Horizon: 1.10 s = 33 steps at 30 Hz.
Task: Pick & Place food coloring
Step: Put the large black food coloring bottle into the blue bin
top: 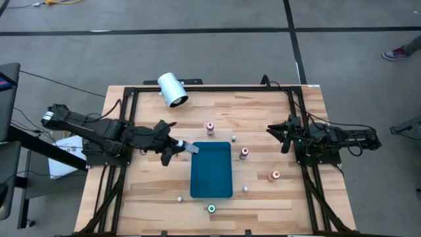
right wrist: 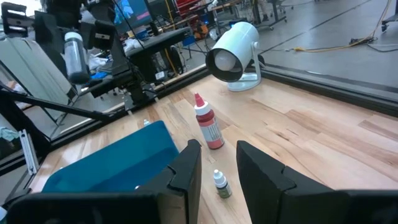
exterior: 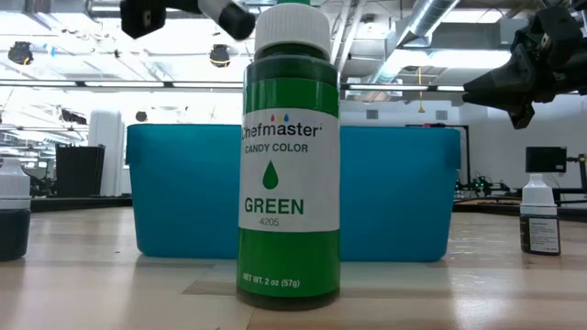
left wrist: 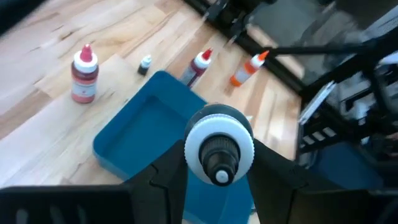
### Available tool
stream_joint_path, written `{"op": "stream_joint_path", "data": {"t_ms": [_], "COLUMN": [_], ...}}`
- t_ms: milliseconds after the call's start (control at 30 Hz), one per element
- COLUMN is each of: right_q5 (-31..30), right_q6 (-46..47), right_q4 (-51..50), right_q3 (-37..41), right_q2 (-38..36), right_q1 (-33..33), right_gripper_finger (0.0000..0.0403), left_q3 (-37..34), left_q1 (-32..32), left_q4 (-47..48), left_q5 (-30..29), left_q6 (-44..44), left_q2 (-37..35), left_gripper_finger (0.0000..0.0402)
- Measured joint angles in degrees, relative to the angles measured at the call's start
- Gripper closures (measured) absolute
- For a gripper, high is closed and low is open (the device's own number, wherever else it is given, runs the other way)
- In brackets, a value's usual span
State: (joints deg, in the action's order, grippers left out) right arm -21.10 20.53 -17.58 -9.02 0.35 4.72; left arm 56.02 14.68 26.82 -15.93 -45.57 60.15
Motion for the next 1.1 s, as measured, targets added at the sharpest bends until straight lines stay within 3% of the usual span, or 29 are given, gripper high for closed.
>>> {"op": "stream_joint_path", "data": {"t_ms": [233,467,800,1100], "right_q5": [-0.01,0.00,0.00,0.00], "right_q6": [0.00,0.00,0.00,-0.02], "right_q4": [-0.17,-0.42,-0.42,-0.42], "right_q3": [0.00,0.00,0.00,0.00], "right_q2": [0.00,0.01,0.01,0.01], "right_q1": [0.00,0.02,0.02,0.02], "right_gripper_finger": [0.0310,0.0310,0.0310,0.0310], "left_q3": [8.12,17.25,24.96,25.82], "left_q1": [-5.01,-8.38,-10.72,-11.54], "left_q4": [10.10,21.19,26.93,27.97], "left_q5": [4.61,5.24,6.70,6.72], "left_q6": [5.99,11.72,15.26,15.41], "left_q2": [7.95,15.66,23.80,25.33], "left_gripper_finger": [0.0272,0.0272,0.0272,0.0272]}}
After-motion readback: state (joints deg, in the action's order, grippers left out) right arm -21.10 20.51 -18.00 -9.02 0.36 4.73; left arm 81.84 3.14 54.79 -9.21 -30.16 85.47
